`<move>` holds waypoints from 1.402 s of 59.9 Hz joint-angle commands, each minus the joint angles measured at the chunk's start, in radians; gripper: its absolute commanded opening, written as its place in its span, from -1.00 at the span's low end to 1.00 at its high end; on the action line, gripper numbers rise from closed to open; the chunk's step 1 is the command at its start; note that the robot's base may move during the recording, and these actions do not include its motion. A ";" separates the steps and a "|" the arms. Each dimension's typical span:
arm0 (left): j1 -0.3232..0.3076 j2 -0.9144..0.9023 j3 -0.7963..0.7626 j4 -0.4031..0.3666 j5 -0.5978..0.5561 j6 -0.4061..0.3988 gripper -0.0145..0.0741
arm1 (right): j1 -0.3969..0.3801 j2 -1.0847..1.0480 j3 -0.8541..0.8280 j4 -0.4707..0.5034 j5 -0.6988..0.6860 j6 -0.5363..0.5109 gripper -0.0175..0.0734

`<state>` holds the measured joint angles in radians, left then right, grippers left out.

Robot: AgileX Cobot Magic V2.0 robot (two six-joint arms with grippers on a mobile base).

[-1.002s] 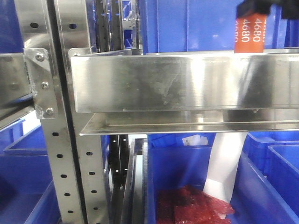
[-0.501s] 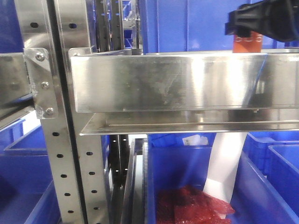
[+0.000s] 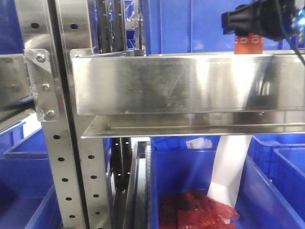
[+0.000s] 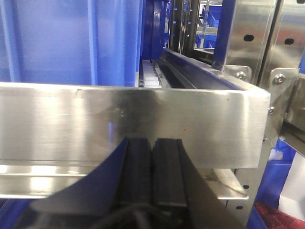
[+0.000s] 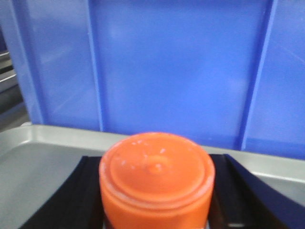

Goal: Grab orange capacitor from left shelf to right conveyor
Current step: 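Lift the orange cylinder off the shelf with the right gripper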

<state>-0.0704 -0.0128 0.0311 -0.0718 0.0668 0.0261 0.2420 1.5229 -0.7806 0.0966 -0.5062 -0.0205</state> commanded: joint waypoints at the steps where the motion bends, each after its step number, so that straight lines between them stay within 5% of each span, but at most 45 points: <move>1: -0.005 -0.012 -0.003 -0.002 -0.091 -0.002 -0.96 | -0.009 -0.114 -0.033 -0.014 -0.034 0.002 -0.51; 27: -0.005 -0.012 -0.003 -0.002 -0.091 -0.002 -0.96 | -0.009 -0.665 0.034 -0.068 0.506 0.001 -0.51; 57: -0.005 -0.012 -0.003 -0.002 -0.091 -0.002 -0.96 | -0.009 -1.240 0.292 -0.097 0.745 0.001 -0.51; 84: -0.005 -0.012 -0.003 -0.002 -0.091 -0.002 -0.96 | -0.009 -1.329 0.293 -0.097 0.747 0.001 -0.51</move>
<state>-0.0704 -0.0128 0.0311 -0.0718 0.0668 0.0261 0.2399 0.1837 -0.4598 0.0084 0.3267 -0.0205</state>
